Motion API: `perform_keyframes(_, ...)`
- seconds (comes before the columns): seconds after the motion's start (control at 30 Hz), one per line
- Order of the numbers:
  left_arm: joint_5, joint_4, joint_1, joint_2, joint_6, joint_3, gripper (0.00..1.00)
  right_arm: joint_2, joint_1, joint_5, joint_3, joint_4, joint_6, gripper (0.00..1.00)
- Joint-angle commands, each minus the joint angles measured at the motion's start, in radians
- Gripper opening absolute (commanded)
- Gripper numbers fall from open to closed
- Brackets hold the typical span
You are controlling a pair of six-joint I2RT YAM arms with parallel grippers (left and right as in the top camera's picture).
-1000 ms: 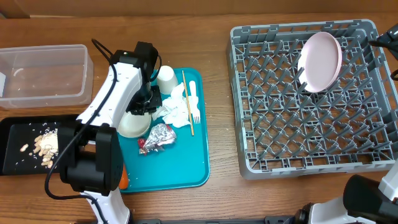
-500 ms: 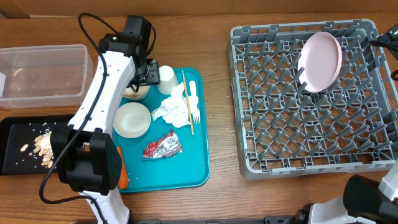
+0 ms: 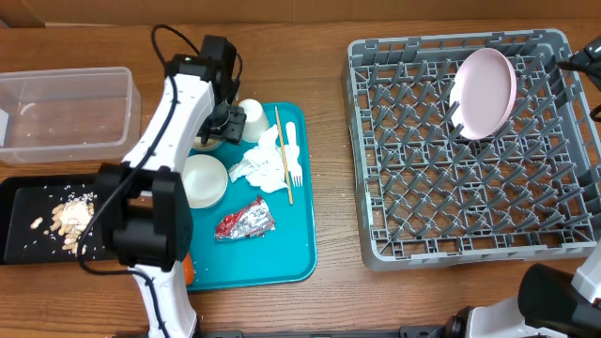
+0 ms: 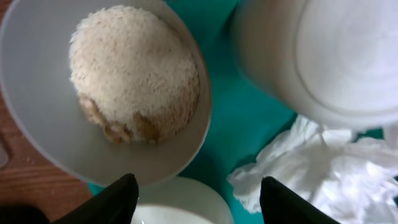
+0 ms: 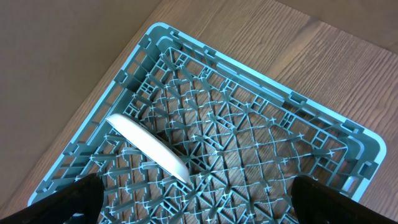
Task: Sort waste into correct bins and load items into the dishwasher rack
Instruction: 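Grasp the rim of the white rice bowl with the left gripper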
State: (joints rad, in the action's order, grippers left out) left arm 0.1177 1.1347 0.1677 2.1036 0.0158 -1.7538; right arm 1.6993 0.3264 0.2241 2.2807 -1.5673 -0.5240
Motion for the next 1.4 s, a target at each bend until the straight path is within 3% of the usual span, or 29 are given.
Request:
perform_keyframes(0.0,0.04,-0.02,-0.011,0.037,0.056,-0.015,0.65,0.003,0.0,0.002,-0.002,0.002,-0.008,1.0)
perform_keyframes(0.27,0.077,-0.074,-0.012,0.061,0.061,-0.015,0.63,0.003,0.0,0.002,-0.002,0.002,-0.008,1.0)
perform_keyframes(0.4,0.076,-0.073,-0.012,0.072,0.063,-0.012,0.53,0.003,0.0,0.002,-0.002,0.002,-0.008,1.0)
perform_keyframes(0.67,0.101,-0.071,-0.012,0.079,0.068,0.013,0.47,0.003,0.0,0.002,-0.002,0.002,-0.008,1.0)
perform_keyframes(1.37,0.065,-0.082,-0.012,0.079,0.067,0.049,0.5,0.003,0.0,0.002,-0.002,0.002,-0.008,1.0)
